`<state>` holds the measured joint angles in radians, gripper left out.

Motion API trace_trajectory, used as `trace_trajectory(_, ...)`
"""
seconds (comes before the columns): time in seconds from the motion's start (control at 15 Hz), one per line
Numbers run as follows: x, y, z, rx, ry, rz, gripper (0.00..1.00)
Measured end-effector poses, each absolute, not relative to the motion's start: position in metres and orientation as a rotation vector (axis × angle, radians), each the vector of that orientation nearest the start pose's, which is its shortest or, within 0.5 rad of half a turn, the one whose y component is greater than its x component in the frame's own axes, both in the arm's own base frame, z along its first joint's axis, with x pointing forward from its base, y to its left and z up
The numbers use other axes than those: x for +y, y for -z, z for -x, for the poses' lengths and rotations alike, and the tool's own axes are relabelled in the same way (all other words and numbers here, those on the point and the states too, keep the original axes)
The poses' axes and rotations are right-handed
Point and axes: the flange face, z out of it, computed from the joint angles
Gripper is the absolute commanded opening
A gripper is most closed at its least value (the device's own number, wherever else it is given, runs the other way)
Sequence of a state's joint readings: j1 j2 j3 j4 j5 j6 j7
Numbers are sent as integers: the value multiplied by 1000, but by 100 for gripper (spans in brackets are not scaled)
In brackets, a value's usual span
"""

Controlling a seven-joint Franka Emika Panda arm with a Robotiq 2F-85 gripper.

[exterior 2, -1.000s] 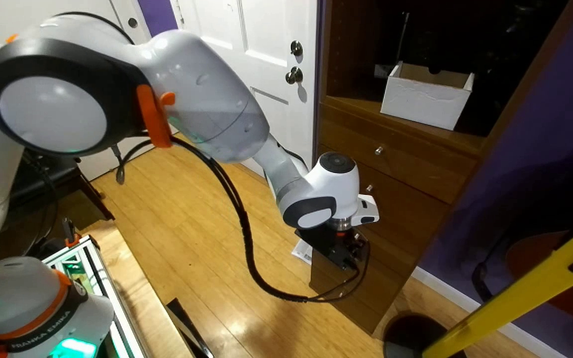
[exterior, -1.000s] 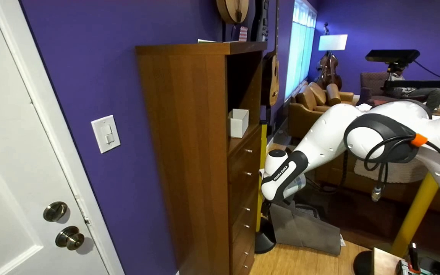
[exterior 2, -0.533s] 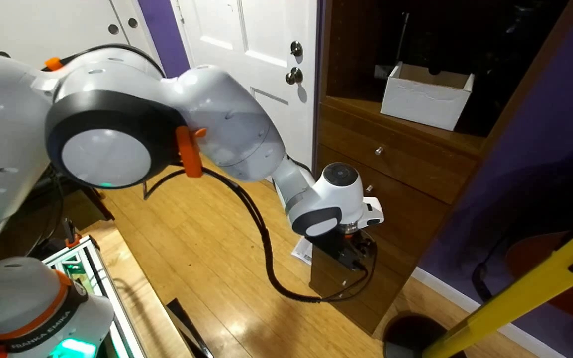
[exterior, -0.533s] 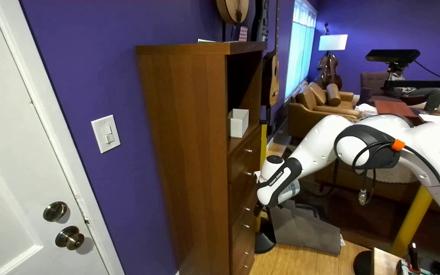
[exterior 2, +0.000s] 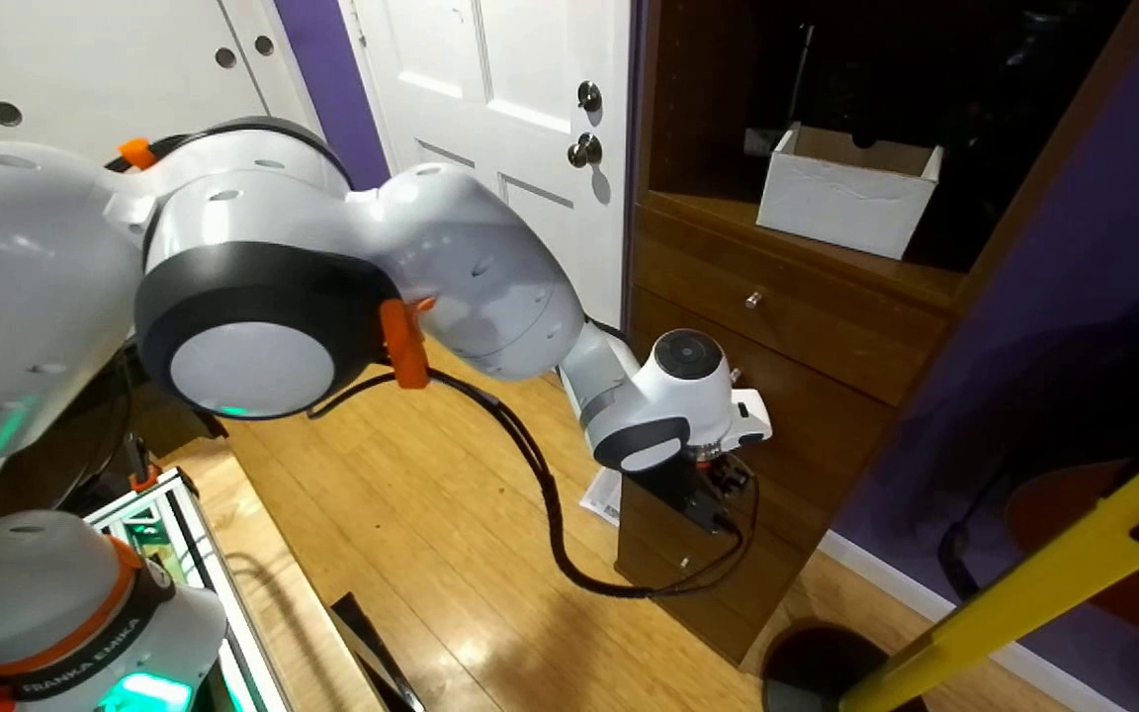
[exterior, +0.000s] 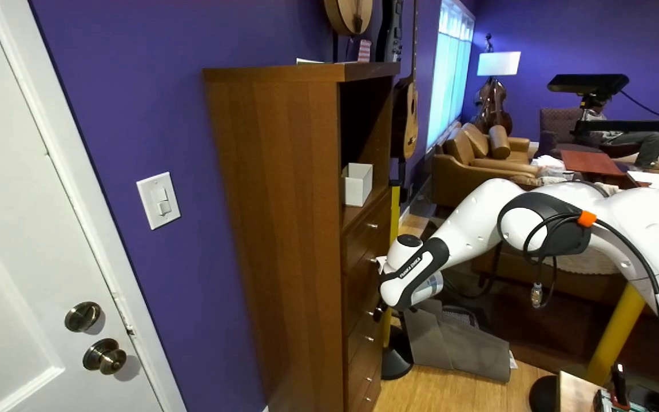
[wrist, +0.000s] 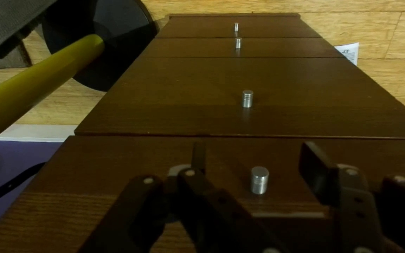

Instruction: Open the third drawer

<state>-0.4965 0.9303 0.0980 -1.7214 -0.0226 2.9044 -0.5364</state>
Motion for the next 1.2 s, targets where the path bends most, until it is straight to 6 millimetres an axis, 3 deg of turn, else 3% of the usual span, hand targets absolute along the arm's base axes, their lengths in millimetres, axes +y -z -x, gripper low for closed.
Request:
trace_trajectory(0.33,-267,-72,-617,-145,443,3146,34)
trace_trajectory(0.4,-267,-71,-617,-140,456,3143,21)
trace_trajectory(0.67,-261,-68,-619,-116,509,3115,2)
trace_trajectory(1.2,-262,-68,-618,-111,500,3111,4)
